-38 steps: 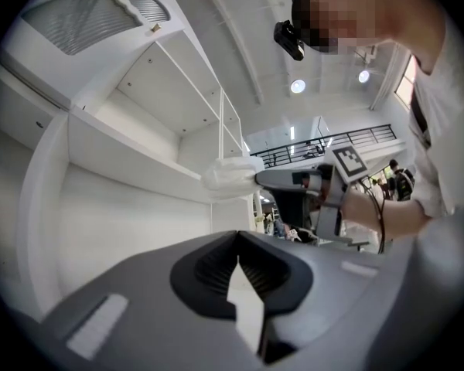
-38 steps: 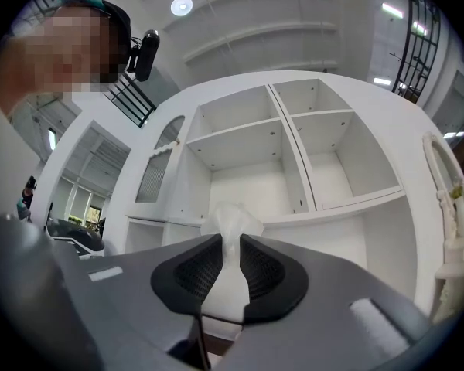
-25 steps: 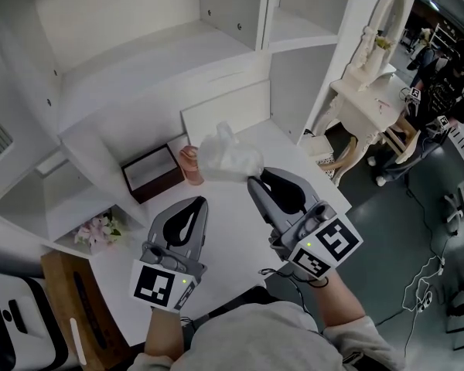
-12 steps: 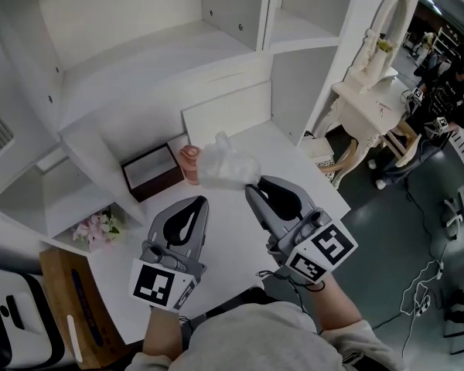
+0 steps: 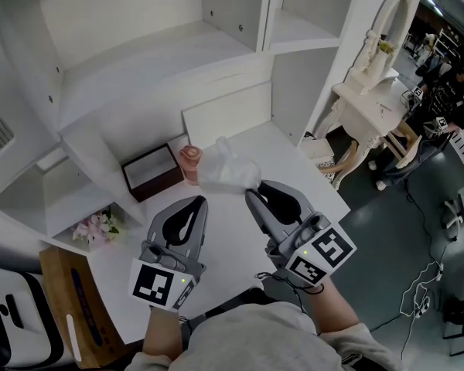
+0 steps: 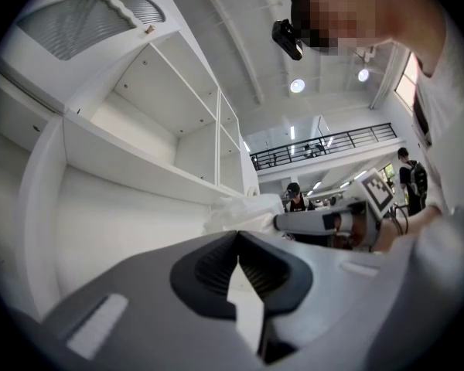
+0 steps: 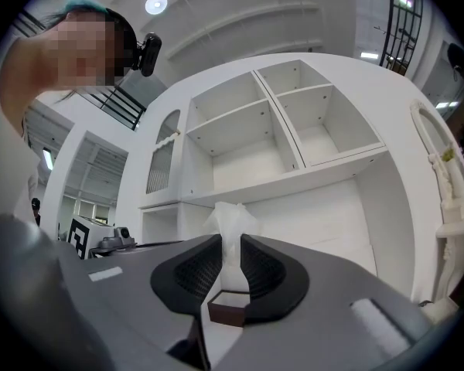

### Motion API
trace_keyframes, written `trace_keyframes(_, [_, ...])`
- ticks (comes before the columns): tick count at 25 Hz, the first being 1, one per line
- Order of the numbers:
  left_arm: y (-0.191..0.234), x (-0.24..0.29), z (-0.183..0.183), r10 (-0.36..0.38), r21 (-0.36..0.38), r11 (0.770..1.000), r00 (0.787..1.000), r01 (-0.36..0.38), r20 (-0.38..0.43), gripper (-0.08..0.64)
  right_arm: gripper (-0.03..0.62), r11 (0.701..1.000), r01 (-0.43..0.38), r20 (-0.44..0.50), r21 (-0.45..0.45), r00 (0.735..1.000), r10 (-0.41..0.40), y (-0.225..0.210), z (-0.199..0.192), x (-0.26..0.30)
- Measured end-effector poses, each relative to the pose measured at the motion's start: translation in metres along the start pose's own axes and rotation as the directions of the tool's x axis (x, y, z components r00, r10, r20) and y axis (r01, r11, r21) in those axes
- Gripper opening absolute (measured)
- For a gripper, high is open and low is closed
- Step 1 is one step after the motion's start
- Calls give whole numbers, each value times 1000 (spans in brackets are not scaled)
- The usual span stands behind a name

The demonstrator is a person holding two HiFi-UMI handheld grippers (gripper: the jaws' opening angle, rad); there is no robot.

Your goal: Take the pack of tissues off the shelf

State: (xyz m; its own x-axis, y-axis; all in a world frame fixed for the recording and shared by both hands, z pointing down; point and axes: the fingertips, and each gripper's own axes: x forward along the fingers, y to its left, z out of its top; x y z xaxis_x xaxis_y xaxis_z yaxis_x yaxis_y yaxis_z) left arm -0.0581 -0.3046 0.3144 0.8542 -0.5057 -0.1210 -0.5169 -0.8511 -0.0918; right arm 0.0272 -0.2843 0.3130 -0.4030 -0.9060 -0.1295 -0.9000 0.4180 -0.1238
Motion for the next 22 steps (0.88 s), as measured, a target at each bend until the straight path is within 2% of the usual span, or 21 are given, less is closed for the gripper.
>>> trace_keyframes(22, [7,8,-3,12,-20,1000,1000,-11,14,2,75,1000,10,-5,16,1000,-9,-7,-5,3])
